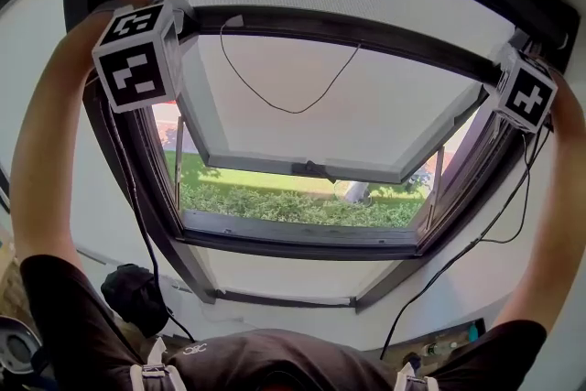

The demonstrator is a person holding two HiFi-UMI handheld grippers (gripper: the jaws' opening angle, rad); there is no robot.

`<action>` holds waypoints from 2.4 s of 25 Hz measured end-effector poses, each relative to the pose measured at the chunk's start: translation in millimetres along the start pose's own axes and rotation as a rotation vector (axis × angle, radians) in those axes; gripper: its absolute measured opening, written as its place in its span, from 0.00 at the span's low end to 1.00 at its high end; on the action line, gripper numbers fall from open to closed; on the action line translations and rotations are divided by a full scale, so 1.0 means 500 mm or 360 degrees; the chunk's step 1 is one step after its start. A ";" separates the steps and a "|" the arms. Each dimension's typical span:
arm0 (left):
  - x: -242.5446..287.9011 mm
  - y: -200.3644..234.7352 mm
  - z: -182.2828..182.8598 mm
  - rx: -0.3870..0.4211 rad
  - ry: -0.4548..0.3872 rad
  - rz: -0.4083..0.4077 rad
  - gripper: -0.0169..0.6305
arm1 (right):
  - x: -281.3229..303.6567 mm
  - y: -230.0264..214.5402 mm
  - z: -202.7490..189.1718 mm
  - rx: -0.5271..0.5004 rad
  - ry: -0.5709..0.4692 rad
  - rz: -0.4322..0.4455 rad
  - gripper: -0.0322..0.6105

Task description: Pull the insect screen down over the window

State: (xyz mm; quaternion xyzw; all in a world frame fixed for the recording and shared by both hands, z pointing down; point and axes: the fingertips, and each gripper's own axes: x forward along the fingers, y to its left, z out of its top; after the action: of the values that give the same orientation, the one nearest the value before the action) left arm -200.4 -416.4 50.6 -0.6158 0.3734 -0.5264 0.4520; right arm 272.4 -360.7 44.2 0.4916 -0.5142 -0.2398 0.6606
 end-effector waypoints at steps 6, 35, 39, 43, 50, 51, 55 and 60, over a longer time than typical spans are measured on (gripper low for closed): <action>0.032 -0.111 -0.007 0.0081 0.0008 -0.0048 0.07 | 0.040 0.099 -0.007 -0.0065 0.0056 0.0081 0.09; 0.230 -0.785 -0.031 0.0070 0.0049 -0.0312 0.07 | 0.329 0.733 -0.026 -0.0242 0.0210 0.0235 0.08; 0.249 -0.850 -0.031 0.0047 0.0056 -0.0399 0.07 | 0.356 0.790 -0.030 -0.0219 0.0195 0.0289 0.09; 0.266 -0.908 -0.034 0.0005 0.0060 -0.0482 0.07 | 0.382 0.844 -0.032 -0.0193 0.0179 0.0356 0.09; 0.299 -1.009 -0.039 -0.0057 0.0060 -0.0571 0.07 | 0.428 0.938 -0.033 -0.0294 0.0228 0.0396 0.08; 0.304 -1.020 -0.040 -0.0059 0.0062 -0.0583 0.07 | 0.433 0.949 -0.033 -0.0305 0.0231 0.0405 0.08; 0.322 -1.080 -0.043 -0.0058 0.0064 -0.0658 0.07 | 0.454 1.007 -0.035 -0.0320 0.0239 0.0462 0.09; 0.317 -1.131 -0.050 -0.0117 0.0070 -0.0795 0.19 | 0.455 1.062 -0.042 -0.0298 0.0281 0.0650 0.28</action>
State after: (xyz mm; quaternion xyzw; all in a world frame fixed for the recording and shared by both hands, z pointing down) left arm -207.4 -391.7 637.9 -0.6934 0.2382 -0.6211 0.2771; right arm 272.2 -326.0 621.1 0.3332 -0.5186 -0.1039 0.7806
